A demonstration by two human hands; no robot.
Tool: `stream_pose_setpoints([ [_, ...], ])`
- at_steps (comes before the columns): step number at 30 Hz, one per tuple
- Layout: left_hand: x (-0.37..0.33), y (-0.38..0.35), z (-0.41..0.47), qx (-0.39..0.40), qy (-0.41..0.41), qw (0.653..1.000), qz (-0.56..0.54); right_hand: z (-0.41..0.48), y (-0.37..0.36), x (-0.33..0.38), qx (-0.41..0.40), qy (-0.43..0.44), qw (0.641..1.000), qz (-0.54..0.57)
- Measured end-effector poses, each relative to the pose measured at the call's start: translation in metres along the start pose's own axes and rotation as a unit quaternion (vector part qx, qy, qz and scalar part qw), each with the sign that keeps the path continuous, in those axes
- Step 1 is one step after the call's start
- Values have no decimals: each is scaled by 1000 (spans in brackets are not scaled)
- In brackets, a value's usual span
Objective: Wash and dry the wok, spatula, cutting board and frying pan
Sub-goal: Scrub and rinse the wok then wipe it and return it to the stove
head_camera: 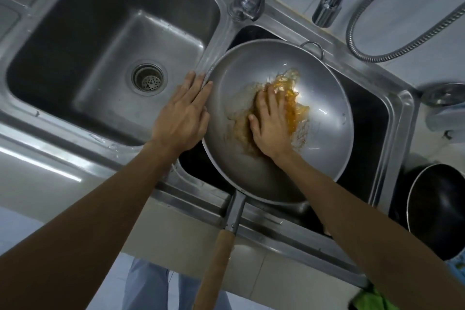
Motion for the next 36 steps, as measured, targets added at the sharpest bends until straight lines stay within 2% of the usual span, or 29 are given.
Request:
stream_pose_setpoints([
  [3,-1,-1,1,1,-5,1000,-1,-9,-4,19,24,105,994,15],
  [7,-1,2,1,3,1,1000,1,-12,14,21,-55,76,995,-24],
  [11,-2,2,0,12,2,1000,-7,-18,26,24,-60,109,991,-38],
  [17,0,1,0,14,4,1000,-7,-14,56,11,-96,83,991,-33],
  [21,-1,2,0,19,7,1000,-10,-16,47,15,-14,36,999,19],
  [25,-3,3,0,25,9,1000,-15,-36,33,12,56,-6,998,20],
  [31,-2,3,0,31,19,999,-25,-56,97,-42,-40,-12,996,-81],
  [36,-5,4,1,30,12,999,-34,-62,161,-110,-80,-74,986,-125],
])
Point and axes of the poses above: each hand's wrist, its own z-axis towards the middle knuckle, its own y-axis out of the back of the hand, x = y × z, the point moved 7 cm from there along z, towards the middle knuckle, and after that the axes turned 4 degrees about -z, right-handed, at the moved point
